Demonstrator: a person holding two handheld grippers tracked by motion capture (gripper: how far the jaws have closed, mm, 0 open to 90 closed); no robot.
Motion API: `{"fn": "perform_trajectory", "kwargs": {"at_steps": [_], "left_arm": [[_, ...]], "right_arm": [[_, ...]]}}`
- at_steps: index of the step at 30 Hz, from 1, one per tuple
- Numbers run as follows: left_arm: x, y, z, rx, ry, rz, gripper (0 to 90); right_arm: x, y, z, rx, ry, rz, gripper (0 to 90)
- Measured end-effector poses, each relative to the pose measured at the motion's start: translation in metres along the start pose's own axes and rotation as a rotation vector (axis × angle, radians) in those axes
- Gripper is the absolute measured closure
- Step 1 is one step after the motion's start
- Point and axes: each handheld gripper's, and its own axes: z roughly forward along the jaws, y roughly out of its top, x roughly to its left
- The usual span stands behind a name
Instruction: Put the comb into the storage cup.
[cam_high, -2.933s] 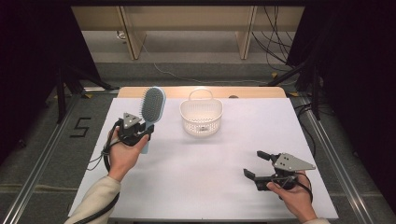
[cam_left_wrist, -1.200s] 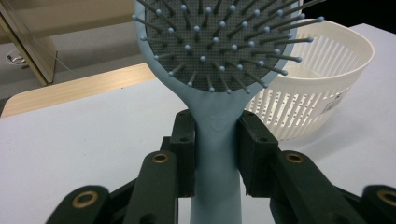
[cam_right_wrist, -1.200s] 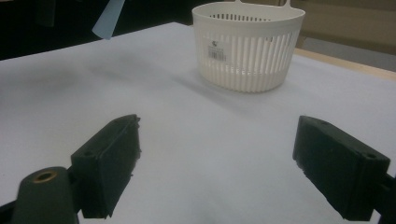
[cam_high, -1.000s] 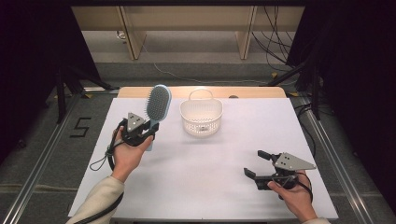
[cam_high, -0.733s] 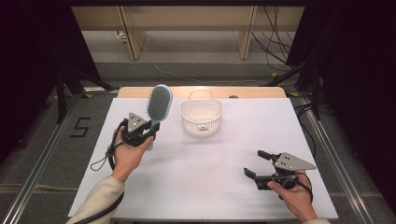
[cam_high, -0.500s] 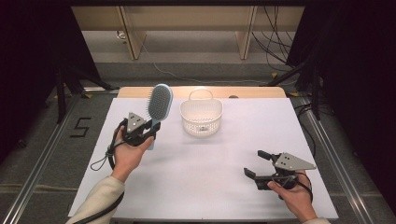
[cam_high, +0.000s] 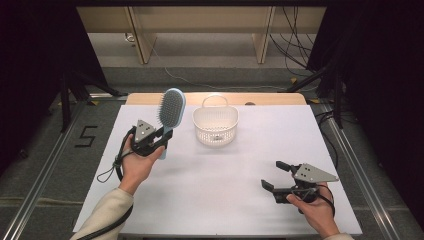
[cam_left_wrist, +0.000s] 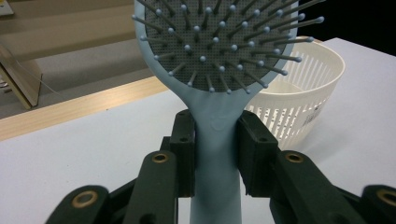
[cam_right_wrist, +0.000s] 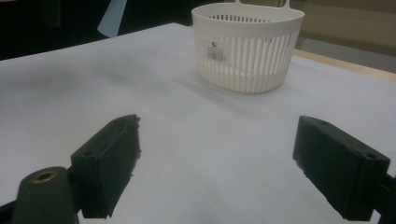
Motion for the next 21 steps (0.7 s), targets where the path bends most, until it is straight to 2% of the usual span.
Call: {"fn": "perform_trajectory", "kwargs": {"at_steps": [12, 21], "left_arm": [[0.0001, 0.0020, -0.0002, -0.021, -0.015, -0.004, 69.8], [-0.0013, 0.0043, 0.0001, -0.031, -0.022, 0.008, 69.8]], "right_arm": [[-0.0001, 0.0001, -0.0001, 0.004, 0.002, 0.001, 15.5], [-0.0001, 0.0002, -0.0001, 0.000, 0.002, 0.002, 15.5]]}}
